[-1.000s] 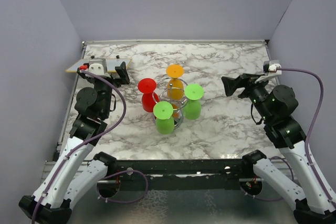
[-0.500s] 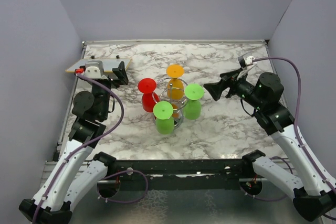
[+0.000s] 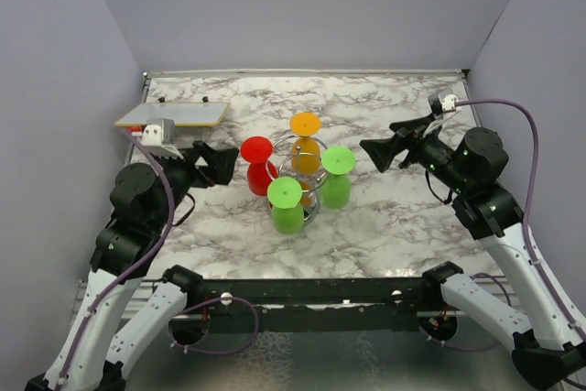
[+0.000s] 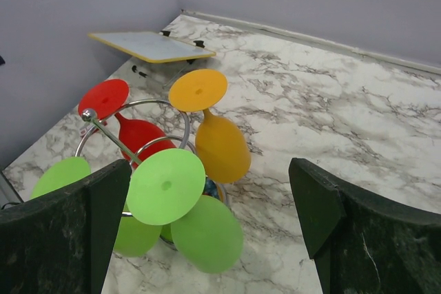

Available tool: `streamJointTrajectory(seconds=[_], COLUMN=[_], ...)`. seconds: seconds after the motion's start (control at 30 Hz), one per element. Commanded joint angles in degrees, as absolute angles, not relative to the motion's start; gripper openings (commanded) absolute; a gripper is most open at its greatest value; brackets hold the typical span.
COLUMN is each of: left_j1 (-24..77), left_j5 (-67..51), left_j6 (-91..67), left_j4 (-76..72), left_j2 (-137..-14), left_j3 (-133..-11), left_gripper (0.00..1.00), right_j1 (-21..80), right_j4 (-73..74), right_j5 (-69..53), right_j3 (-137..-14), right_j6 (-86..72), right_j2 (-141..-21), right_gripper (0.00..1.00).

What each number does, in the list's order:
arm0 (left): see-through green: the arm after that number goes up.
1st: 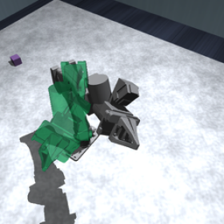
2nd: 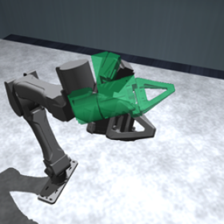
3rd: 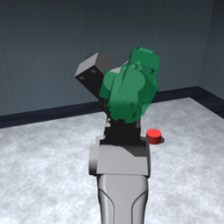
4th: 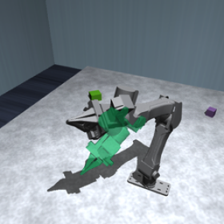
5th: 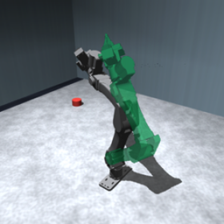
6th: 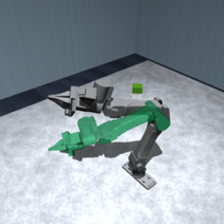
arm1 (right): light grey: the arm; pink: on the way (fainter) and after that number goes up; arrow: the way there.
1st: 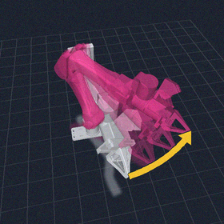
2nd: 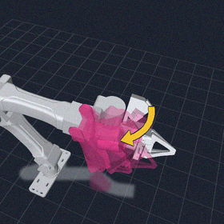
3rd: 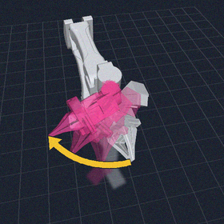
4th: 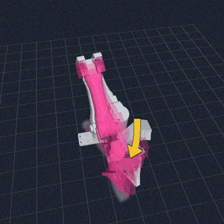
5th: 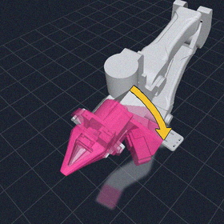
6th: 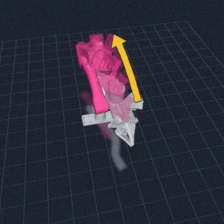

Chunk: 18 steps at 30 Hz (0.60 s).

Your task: Take the wine glass off the wine glass rack

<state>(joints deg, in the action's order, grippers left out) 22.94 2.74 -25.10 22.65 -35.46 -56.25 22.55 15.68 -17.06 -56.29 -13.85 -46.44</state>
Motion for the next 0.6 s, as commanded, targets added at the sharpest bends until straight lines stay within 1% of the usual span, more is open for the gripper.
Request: streamJointTrajectory(seconds=[0.0,0.17,0.33,0.43,0.57], left_j1=[22.7,22.7,22.7,22.7,22.7], left_j5=[-10.3,-18.2,-21.0,-25.4,-29.7], left_j6=[-41.3,-52.1,-54.4,-56.6,-59.5], left_j4=[32.2,30.9,29.7,26.3,21.8], left_j2=[-30.7,-26.8,-26.2,-27.9,-29.7], left_j3=[-51.2,-45.6,-43.4,-41.5,-38.8], left_gripper=[0.99,0.99,0.98,0.92,0.8], right_j1=[22.9,22.8,22.9,22.9,22.9], right_j4=[16.0,15.5,14.4,14.4,14.2], right_j5=[-14.7,-13.7,-13.6,-14.0,-14.2], right_j3=[-58.1,-56.6,-55.4,-55.5,-55.4], right_j6=[-12.9,-11.5,-11.4,-11.4,-11.4], right_j2=[-44.2,-42.0,-40.6,-40.2,-39.3], right_gripper=[1.0,1.0,1.0,1.0,1.0])
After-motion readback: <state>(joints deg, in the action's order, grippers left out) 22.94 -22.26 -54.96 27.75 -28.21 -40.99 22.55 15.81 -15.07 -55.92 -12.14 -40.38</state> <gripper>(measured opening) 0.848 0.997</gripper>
